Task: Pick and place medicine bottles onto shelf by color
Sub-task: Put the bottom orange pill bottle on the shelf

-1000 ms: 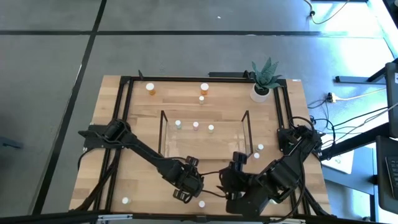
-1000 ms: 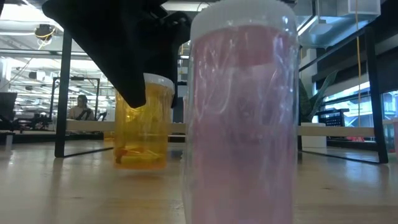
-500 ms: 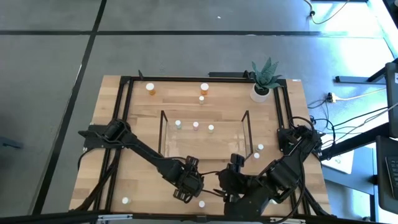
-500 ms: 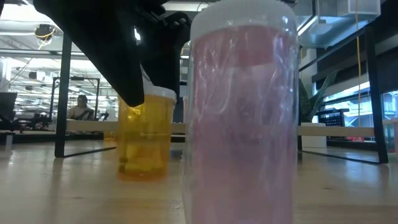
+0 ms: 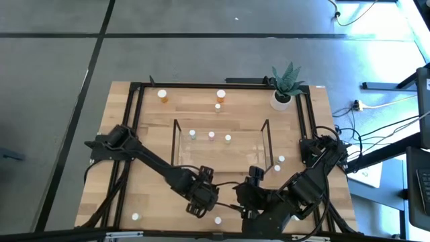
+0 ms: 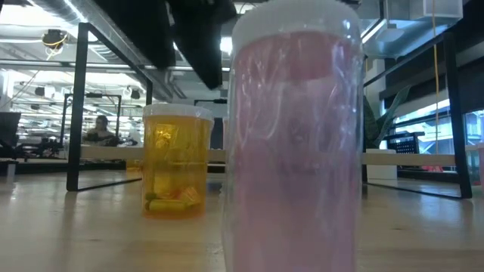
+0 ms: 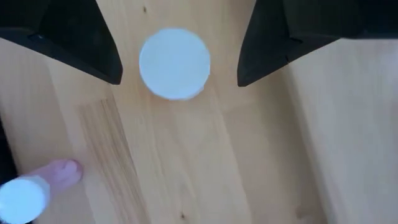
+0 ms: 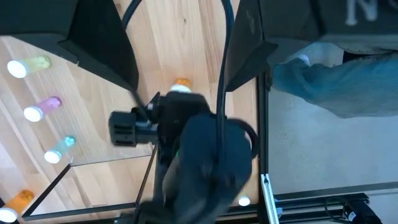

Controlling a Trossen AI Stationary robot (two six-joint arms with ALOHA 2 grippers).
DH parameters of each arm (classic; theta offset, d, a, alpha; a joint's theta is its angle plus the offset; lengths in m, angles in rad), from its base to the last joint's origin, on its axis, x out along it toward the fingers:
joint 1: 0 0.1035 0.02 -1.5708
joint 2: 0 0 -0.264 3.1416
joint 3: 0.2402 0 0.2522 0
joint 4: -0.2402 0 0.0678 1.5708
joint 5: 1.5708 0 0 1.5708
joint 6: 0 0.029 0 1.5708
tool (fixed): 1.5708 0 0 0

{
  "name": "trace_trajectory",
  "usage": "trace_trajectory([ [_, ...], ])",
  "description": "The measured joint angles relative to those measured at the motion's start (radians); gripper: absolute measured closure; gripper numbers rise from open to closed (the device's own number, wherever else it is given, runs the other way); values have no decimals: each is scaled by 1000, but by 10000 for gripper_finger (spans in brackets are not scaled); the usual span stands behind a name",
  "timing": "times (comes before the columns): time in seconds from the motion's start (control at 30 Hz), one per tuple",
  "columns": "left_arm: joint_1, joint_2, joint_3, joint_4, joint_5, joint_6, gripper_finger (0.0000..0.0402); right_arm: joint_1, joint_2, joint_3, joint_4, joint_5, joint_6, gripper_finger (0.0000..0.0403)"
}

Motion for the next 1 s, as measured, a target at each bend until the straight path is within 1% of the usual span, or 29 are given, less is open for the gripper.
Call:
trace_trajectory([
  [0.1,-1,-35,0,-31,-8,0,92,0,0,0,3,0,0,162],
  [0.2,-14,-71,0,-74,-52,-14,88,0,0,0,5,0,0,162],
  [0.33,-45,-118,0,-164,-109,-98,89,0,0,0,11,0,-1,162],
  [0.47,-97,-167,0,-263,-160,-217,91,0,0,0,13,3,-4,162],
  [0.6,-167,-208,0,-337,-202,-360,88,-5,0,0,15,7,-83,162],
  [0.7,-236,-233,0,-391,-260,-462,91,-6,0,0,24,8,-114,162],
  [0.87,-357,-245,0,-462,-337,-637,88,-7,0,0,51,-16,-139,162],
  [1.0,-437,-245,0,-489,-380,-742,90,-12,0,-25,72,-23,-167,162],
])
